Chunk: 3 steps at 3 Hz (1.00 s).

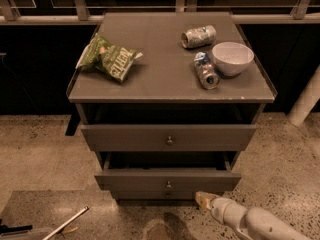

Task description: Close middle drawer

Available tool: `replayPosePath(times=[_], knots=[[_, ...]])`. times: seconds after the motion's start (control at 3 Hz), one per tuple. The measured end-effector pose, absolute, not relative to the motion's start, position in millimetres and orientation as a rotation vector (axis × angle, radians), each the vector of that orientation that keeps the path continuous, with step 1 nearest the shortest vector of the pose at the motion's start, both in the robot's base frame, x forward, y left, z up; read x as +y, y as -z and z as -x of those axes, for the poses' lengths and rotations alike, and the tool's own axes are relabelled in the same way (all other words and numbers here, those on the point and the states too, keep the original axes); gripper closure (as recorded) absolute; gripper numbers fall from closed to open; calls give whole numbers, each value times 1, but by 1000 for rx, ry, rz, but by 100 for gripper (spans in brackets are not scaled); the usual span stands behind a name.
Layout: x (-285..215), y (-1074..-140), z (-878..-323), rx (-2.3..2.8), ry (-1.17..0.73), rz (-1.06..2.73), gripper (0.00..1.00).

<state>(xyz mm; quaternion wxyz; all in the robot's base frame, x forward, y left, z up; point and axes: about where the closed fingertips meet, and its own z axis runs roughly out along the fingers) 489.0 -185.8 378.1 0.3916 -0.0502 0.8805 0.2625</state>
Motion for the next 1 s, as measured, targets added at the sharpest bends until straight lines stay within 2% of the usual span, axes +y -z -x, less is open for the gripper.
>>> replayPosePath(times=[0.67,1.0], knots=[[-175,-383,-488,2229,-725,161,100],[-196,-375,-504,2225,-672,105,100]])
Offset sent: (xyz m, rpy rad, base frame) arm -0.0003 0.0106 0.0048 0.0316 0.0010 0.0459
